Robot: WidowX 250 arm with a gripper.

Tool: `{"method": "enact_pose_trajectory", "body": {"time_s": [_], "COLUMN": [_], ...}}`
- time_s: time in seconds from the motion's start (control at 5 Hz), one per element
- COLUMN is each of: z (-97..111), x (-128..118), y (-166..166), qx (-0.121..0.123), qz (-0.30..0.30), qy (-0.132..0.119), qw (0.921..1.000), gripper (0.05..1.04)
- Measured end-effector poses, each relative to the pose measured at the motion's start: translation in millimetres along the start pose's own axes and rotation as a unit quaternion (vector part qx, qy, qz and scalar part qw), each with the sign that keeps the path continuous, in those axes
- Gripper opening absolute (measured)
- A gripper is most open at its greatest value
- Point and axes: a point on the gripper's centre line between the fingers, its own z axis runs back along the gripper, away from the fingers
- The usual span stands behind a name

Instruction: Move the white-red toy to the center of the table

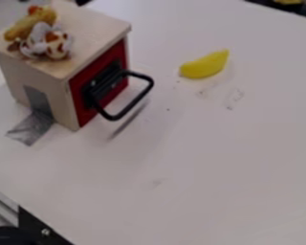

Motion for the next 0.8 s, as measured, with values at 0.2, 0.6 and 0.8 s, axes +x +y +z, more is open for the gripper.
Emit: {"method": "enact_pose_trajectory", "body": {"time_s": [0.2,0.6,0.8], "z": [-5.5,-25.6,-44.6], "x": [-35.3,-76.4,-74.4], "y": [6.3,0.1,0.6], "qx": [0.020,0.047,0.056], "qz": [-0.017,-0.062,-0.063], "qy": [0.026,0.087,0.110], "qw": [0.9993,0.9931,0.9904], "gripper": [0.999,0.999,0.999]}}
